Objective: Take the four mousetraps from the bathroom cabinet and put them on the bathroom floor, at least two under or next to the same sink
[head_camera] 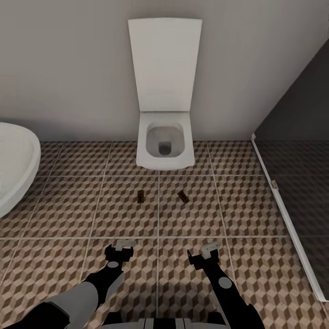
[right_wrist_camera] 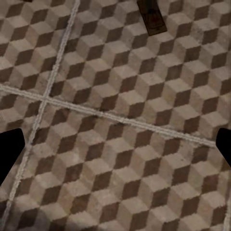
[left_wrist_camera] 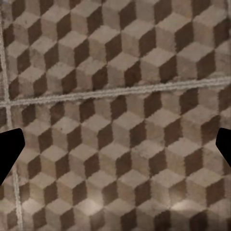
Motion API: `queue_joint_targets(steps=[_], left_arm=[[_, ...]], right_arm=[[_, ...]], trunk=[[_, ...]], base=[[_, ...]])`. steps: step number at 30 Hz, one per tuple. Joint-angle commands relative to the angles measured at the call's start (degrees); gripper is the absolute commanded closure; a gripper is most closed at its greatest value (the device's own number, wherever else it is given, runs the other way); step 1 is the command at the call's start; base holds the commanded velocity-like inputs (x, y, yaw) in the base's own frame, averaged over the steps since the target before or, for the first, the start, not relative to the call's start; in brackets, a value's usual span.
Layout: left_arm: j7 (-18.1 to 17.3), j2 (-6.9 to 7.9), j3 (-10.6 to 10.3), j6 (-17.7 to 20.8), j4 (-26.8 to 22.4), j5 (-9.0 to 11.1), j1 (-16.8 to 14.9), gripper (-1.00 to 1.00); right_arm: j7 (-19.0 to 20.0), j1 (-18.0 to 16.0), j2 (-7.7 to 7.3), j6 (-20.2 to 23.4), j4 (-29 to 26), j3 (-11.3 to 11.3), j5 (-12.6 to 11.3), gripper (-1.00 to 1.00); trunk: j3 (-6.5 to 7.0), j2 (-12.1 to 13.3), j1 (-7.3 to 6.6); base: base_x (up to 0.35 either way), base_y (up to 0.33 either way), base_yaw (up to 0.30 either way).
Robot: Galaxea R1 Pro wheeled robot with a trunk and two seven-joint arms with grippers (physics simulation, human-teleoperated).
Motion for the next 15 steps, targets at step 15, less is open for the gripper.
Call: queue_joint_targets(steps=[15], left_arm=[[0.19, 0.05, -0.49, -0.23, 0.15, 0.61, -0.03, -1.00]], right_arm=[[0.20, -0.01, 0.00, -0.42, 0.00, -0.17, 0.48, -1.00]], trunk=[[2.68, 6.02, -3.30]], base=[[0.000, 0.000, 0.000]])
